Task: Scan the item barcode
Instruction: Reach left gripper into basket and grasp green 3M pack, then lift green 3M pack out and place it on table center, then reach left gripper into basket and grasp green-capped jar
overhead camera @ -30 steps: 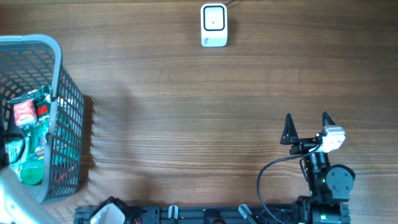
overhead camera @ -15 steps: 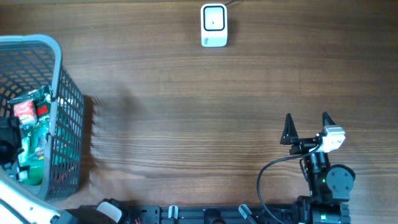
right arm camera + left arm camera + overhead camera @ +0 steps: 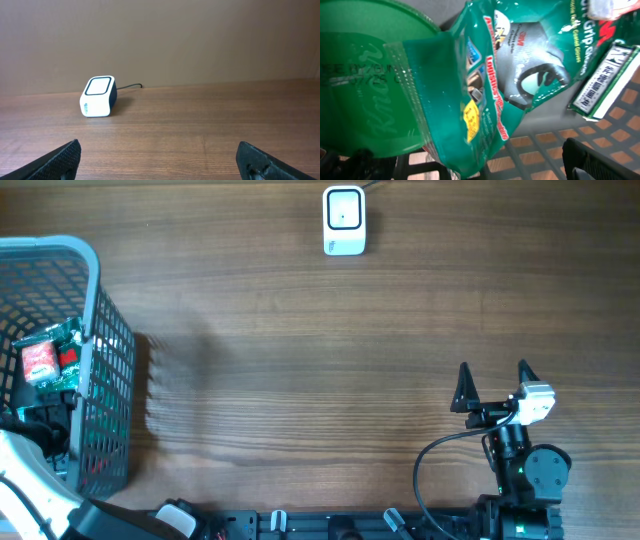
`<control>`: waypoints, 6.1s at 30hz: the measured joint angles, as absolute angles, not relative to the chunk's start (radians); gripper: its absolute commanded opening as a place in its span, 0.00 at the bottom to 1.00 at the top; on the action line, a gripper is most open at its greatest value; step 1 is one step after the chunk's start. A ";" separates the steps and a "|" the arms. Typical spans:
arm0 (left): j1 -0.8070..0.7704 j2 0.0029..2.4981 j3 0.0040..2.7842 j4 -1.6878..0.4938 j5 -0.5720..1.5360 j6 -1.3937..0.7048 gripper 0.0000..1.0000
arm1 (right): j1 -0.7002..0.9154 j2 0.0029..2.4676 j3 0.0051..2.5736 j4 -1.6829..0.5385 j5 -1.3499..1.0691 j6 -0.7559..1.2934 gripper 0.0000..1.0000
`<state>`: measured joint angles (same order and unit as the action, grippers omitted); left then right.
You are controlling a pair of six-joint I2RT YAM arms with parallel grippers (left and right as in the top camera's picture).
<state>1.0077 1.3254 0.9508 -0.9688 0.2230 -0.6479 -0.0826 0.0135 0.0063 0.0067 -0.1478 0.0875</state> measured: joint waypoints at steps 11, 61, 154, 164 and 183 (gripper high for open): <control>1.008 1.401 0.902 -0.842 0.223 -0.648 1.00 | -0.083 0.014 0.006 0.007 -0.148 0.087 0.99; 0.883 0.972 1.443 -0.818 0.554 -0.739 0.04 | -0.083 0.014 0.006 0.006 -0.148 0.087 1.00; 0.828 1.758 1.413 -1.323 -0.284 -1.821 1.00 | -0.079 0.014 0.006 0.007 -0.144 0.084 1.00; 0.833 1.791 1.417 -1.348 -0.345 -1.825 1.00 | -0.079 0.014 0.006 0.007 -0.144 0.084 1.00; 0.831 1.493 1.438 -1.238 -0.258 -1.571 1.00 | -0.079 0.014 0.006 0.006 -0.144 0.084 1.00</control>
